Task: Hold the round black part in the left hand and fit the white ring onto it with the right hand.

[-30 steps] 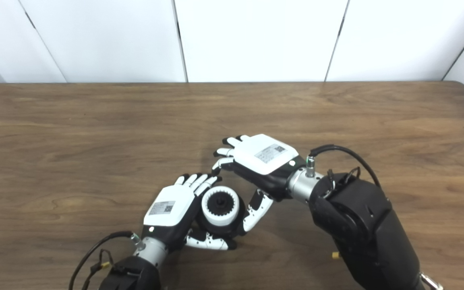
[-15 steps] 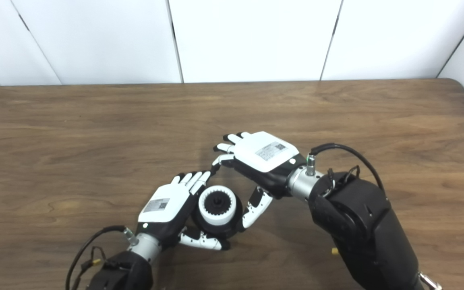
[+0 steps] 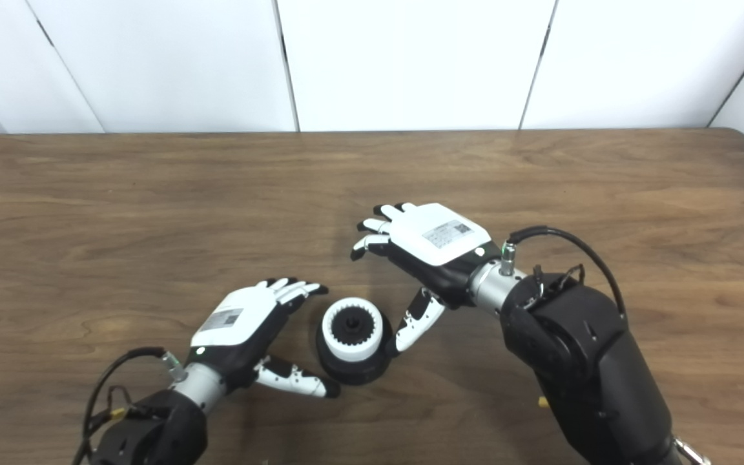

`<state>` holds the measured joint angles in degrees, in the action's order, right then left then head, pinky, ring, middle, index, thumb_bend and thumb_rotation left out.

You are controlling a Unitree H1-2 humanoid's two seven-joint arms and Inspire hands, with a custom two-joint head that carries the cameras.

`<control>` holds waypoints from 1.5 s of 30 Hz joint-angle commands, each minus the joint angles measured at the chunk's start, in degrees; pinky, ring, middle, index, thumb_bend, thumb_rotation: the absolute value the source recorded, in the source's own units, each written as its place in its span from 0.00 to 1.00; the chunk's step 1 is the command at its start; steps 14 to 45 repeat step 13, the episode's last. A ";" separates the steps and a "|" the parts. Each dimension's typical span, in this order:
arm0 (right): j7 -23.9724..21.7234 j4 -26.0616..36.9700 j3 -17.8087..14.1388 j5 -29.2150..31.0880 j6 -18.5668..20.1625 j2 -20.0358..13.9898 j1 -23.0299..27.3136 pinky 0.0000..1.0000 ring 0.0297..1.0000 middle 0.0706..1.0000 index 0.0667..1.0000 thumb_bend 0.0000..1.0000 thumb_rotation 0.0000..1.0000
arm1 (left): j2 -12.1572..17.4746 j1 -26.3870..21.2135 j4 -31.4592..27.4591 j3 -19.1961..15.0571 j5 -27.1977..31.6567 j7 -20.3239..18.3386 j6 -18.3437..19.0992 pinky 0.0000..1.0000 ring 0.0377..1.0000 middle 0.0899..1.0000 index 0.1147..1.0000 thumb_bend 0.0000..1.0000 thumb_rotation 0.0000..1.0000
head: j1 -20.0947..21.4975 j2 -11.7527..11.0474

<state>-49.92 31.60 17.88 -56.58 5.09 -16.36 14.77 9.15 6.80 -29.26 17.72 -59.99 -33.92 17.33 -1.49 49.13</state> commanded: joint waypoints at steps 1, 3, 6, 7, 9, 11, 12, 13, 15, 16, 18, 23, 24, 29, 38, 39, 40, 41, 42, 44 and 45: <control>2.30 0.39 -1.09 0.60 -0.30 -0.13 1.66 1.00 1.00 0.94 0.80 1.00 0.38 | 1.52 0.96 -0.39 -1.16 0.59 -2.71 2.20 1.00 0.94 0.93 0.90 1.00 0.44 | -0.09 -0.12; 1.44 0.43 -1.29 1.52 0.20 -0.71 1.84 1.00 1.00 0.94 0.83 1.00 0.40 | 1.70 0.96 -1.48 -2.04 1.56 -2.26 1.82 1.00 0.93 0.93 0.91 1.00 0.46 | -0.29 -0.24; -1.28 0.68 -1.47 3.06 1.30 -2.06 2.46 1.00 1.00 0.97 0.90 1.00 0.45 | 1.27 1.07 -2.85 -4.03 4.21 -0.85 1.88 1.00 0.94 0.93 0.92 1.00 0.49 | -0.81 -0.59; -2.60 0.84 -1.54 3.64 1.94 -2.62 2.79 1.00 1.00 0.98 0.93 1.00 0.46 | 1.22 1.04 -3.42 -4.85 5.10 -0.40 1.90 1.00 0.95 0.94 0.94 1.00 0.50 | -1.04 -0.71; -4.98 1.25 -1.77 4.77 3.36 -3.63 3.42 1.00 1.00 1.00 0.96 1.00 0.49 | 1.67 0.92 -4.62 -6.44 7.41 0.11 1.53 0.96 0.95 0.96 0.99 1.00 0.54 | -1.20 -0.86; -6.78 1.58 -2.07 5.49 4.76 -4.47 3.91 1.00 1.00 1.00 0.98 1.00 0.50 | 2.39 0.67 -5.91 -7.76 9.19 -0.12 1.34 0.93 0.96 0.98 1.00 1.00 0.58 | -1.37 -1.07; -7.47 1.73 -2.28 5.80 5.55 -4.84 4.11 1.00 1.00 1.00 0.99 1.00 0.50 | 2.65 0.53 -6.56 -8.49 10.22 -0.21 1.51 0.91 0.97 0.98 1.00 1.00 0.60 | -1.51 -1.27; -8.17 1.97 -2.64 6.19 6.55 -5.21 4.25 1.00 1.00 1.00 0.99 1.00 0.50 | 3.02 0.34 -7.36 -9.19 11.09 -0.45 1.83 0.90 0.97 0.99 1.00 1.00 0.60 | -1.51 -1.47; -8.17 1.97 -2.64 6.19 6.55 -5.21 4.25 1.00 1.00 1.00 0.99 1.00 0.50 | 3.02 0.34 -7.36 -9.19 11.09 -0.45 1.83 0.90 0.97 0.99 1.00 1.00 0.60 | -1.51 -1.47; -8.17 1.97 -2.64 6.19 6.55 -5.21 4.25 1.00 1.00 1.00 0.99 1.00 0.50 | 3.02 0.34 -7.36 -9.19 11.09 -0.45 1.83 0.90 0.97 0.99 1.00 1.00 0.60 | -1.51 -1.47; -8.17 1.97 -2.64 6.19 6.55 -5.21 4.25 1.00 1.00 1.00 0.99 1.00 0.50 | 3.02 0.34 -7.36 -9.19 11.09 -0.45 1.83 0.90 0.97 0.99 1.00 1.00 0.60 | -1.51 -1.47; -8.17 1.97 -2.64 6.19 6.55 -5.21 4.25 1.00 1.00 1.00 0.99 1.00 0.50 | 3.02 0.34 -7.36 -9.19 11.09 -0.45 1.83 0.90 0.97 0.99 1.00 1.00 0.60 | -1.51 -1.47; -8.17 1.97 -2.64 6.19 6.55 -5.21 4.25 1.00 1.00 1.00 0.99 1.00 0.50 | 3.02 0.34 -7.36 -9.19 11.09 -0.45 1.83 0.90 0.97 0.99 1.00 1.00 0.60 | -1.51 -1.47; -8.17 1.97 -2.64 6.19 6.55 -5.21 4.25 1.00 1.00 1.00 0.99 1.00 0.50 | 3.02 0.34 -7.36 -9.19 11.09 -0.45 1.83 0.90 0.97 0.99 1.00 1.00 0.60 | -1.51 -1.47; -8.17 1.97 -2.64 6.19 6.55 -5.21 4.25 1.00 1.00 1.00 0.99 1.00 0.50 | 3.02 0.34 -7.36 -9.19 11.09 -0.45 1.83 0.90 0.97 0.99 1.00 1.00 0.60 | -1.51 -1.47; -8.17 1.97 -2.64 6.19 6.55 -5.21 4.25 1.00 1.00 1.00 0.99 1.00 0.50 | 3.02 0.34 -7.36 -9.19 11.09 -0.45 1.83 0.90 0.97 0.99 1.00 1.00 0.60 | -1.51 -1.47; -8.17 1.97 -2.64 6.19 6.55 -5.21 4.25 1.00 1.00 1.00 0.99 1.00 0.50 | 3.02 0.34 -7.36 -9.19 11.09 -0.45 1.83 0.90 0.97 0.99 1.00 1.00 0.60 | -1.51 -1.47; -8.17 1.97 -2.64 6.19 6.55 -5.21 4.25 1.00 1.00 1.00 0.99 1.00 0.50 | 3.02 0.34 -7.36 -9.19 11.09 -0.45 1.83 0.90 0.97 0.99 1.00 1.00 0.60 | -1.51 -1.47; -8.17 1.97 -2.64 6.19 6.55 -5.21 4.25 1.00 1.00 1.00 0.99 1.00 0.50 | 3.02 0.34 -7.36 -9.19 11.09 -0.45 1.83 0.90 0.97 0.99 1.00 1.00 0.60 | -1.51 -1.47; -8.17 1.97 -2.64 6.19 6.55 -5.21 4.25 1.00 1.00 1.00 0.99 1.00 0.50 | 3.02 0.34 -7.36 -9.19 11.09 -0.45 1.83 0.90 0.97 0.99 1.00 1.00 0.60 | -1.51 -1.47; -8.17 1.97 -2.64 6.19 6.55 -5.21 4.25 1.00 1.00 1.00 0.99 1.00 0.50 | 3.02 0.34 -7.36 -9.19 11.09 -0.45 1.83 0.90 0.97 0.99 1.00 1.00 0.60 | -1.51 -1.47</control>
